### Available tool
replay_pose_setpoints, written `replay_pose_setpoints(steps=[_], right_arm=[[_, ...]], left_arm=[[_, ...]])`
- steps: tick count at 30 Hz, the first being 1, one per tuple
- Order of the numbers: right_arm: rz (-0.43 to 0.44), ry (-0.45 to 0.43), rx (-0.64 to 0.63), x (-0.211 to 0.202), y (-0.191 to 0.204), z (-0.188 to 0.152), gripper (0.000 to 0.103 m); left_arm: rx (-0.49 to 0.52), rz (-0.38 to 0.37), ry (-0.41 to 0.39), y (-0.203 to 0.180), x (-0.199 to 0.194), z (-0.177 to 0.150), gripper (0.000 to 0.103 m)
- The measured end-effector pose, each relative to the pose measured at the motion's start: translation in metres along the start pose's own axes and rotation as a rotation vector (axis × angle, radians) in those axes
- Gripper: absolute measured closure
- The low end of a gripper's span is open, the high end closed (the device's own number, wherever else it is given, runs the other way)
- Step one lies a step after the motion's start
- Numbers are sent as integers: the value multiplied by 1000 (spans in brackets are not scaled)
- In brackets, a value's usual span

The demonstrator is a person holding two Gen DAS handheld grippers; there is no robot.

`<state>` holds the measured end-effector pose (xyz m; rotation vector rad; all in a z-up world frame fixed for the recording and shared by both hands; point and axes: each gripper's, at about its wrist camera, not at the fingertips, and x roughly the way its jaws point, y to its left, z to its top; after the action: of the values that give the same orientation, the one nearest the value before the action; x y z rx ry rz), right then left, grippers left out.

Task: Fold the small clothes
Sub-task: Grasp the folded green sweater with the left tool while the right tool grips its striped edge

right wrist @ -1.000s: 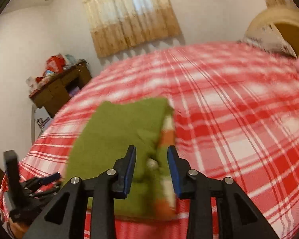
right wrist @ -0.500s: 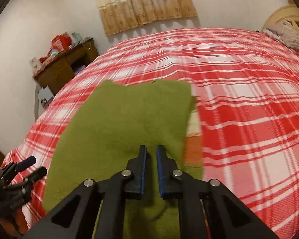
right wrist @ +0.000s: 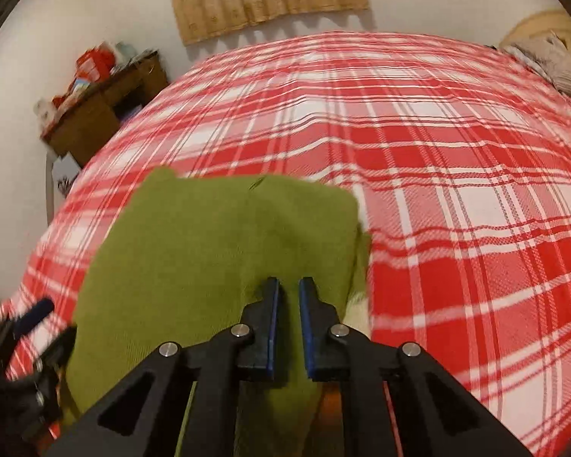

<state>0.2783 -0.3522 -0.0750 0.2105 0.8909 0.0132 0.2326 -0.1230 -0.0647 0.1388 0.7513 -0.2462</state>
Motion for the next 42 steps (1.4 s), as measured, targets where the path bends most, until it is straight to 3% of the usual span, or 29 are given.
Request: replay_pose_setpoints(steps=[6,10,12,13,14,17,21,24,28,32,33,37,40,42], right_arm=[[10,-65,22,-11,-3,-4,96],[50,-148,118,-45,-15,-18,88],[77,-193,163,-66,-25,-28,65],[85,-205,183,-72,-29,-32,42],[94,-223,209,-80,-35,-38,34],[135,-230,253,-94,-50,-50,34],[157,-216,298,-96,-66,-63,34],[195,-207,354,-94,-76,-71,34],[221,-187,334,-87,-72,-72,34],[206,-167,260,-76,-59,-64,34],[214,-152,244,-70,-56,-59,34],[251,-100,236,-46,-52,-54,34],[329,-55,219,-31,-34,-56,33],[305,-76,153,-33,-11,-59,32]], left_arm=[[13,8,7,1,-2,1,34],[11,27,-3,4,-2,0,27],[3,34,-6,5,-2,1,22],[2,38,-9,7,-2,0,22],[3,37,-10,8,-3,0,22],[-30,-3,-29,17,-8,4,22],[-185,-159,-38,43,-9,17,21],[-243,-241,-10,44,5,26,21],[-251,-316,44,29,28,25,21],[-243,-392,158,7,64,7,20],[-241,-399,114,7,60,2,20],[-218,-436,109,10,55,1,20],[-216,-449,99,9,54,0,20],[-223,-456,94,10,54,0,20]])
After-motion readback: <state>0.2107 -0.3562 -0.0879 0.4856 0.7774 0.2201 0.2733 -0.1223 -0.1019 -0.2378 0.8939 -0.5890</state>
